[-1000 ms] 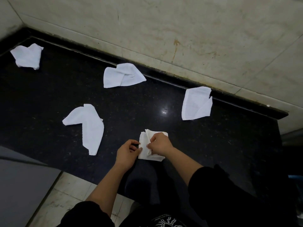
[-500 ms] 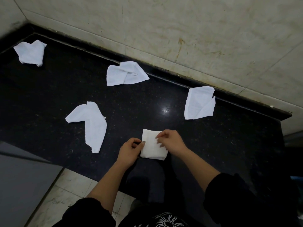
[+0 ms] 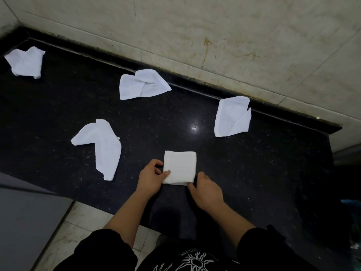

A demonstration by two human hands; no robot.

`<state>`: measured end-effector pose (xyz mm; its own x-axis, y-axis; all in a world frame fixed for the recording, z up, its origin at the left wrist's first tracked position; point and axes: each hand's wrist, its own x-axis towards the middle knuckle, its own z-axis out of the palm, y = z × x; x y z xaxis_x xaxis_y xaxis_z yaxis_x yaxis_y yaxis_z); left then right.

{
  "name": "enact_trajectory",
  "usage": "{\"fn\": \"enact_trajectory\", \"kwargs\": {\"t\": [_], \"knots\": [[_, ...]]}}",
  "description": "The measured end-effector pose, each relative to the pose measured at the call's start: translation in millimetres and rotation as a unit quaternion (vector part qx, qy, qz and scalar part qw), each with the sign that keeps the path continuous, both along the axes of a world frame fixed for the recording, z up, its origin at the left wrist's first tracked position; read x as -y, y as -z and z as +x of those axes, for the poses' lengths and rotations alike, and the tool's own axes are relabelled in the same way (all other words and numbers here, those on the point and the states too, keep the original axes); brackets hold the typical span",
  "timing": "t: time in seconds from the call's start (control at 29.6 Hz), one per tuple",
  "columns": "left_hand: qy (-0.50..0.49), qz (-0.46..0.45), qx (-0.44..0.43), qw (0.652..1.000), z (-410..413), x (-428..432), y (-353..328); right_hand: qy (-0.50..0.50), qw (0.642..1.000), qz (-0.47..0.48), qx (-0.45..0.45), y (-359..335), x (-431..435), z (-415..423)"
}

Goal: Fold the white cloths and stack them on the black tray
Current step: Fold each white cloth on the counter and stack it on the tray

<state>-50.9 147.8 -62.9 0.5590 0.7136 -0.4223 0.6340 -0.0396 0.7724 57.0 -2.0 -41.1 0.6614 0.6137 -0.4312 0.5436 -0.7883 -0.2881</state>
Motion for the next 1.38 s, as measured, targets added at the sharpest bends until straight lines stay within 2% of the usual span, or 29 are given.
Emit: {"fn": "enact_trajectory", "kwargs": {"t": [0.2,0.27,0.34,0.41,0.61,0.88,1.05,1.18,1.32,1.38], "knots": [[0.001,0.012,-0.01,1.0,2.1,2.1,-0.8,0.007,1.0,0.01,0.003,1.2,9.4,4.5],[0.002,0.016,-0.014,1.0,2.6,2.6,-1.3,0.06,0.996,0.016,-0.06,0.0,12.8,13.6],[0.003,0.019,-0.016,1.0,2.7,2.2,-1.0,0.136,0.978,0.03,-0.156,-3.5,13.3,26.9],[0.002,0.019,-0.016,1.0,2.3,1.8,-0.6,0.168,0.962,0.034,-0.212,-7.4,12.1,36.8],[0.001,0.019,-0.017,1.0,2.5,1.4,-0.8,0.231,0.947,0.135,-0.177,-6.9,-7.3,33.5],[-0.001,0.013,-0.015,1.0,2.7,2.5,-2.4,0.227,0.95,0.048,-0.211,-0.5,-10.3,32.2],[0.003,0.011,-0.016,1.0,2.5,2.7,-2.9,0.26,0.933,0.104,-0.228,-2.7,-12.5,34.9],[0.005,0.006,-0.016,1.0,3.0,3.7,-2.6,0.326,0.905,0.151,-0.229,-2.7,-27.9,32.8],[0.008,0.009,-0.019,1.0,3.8,4.5,-5.3,0.429,0.83,0.198,-0.295,-1.8,-36.6,34.5],[0.019,0.01,-0.035,0.999,5.0,3.1,-7.2,0.426,0.831,0.19,-0.303,-2.8,-37.1,35.4]]}}
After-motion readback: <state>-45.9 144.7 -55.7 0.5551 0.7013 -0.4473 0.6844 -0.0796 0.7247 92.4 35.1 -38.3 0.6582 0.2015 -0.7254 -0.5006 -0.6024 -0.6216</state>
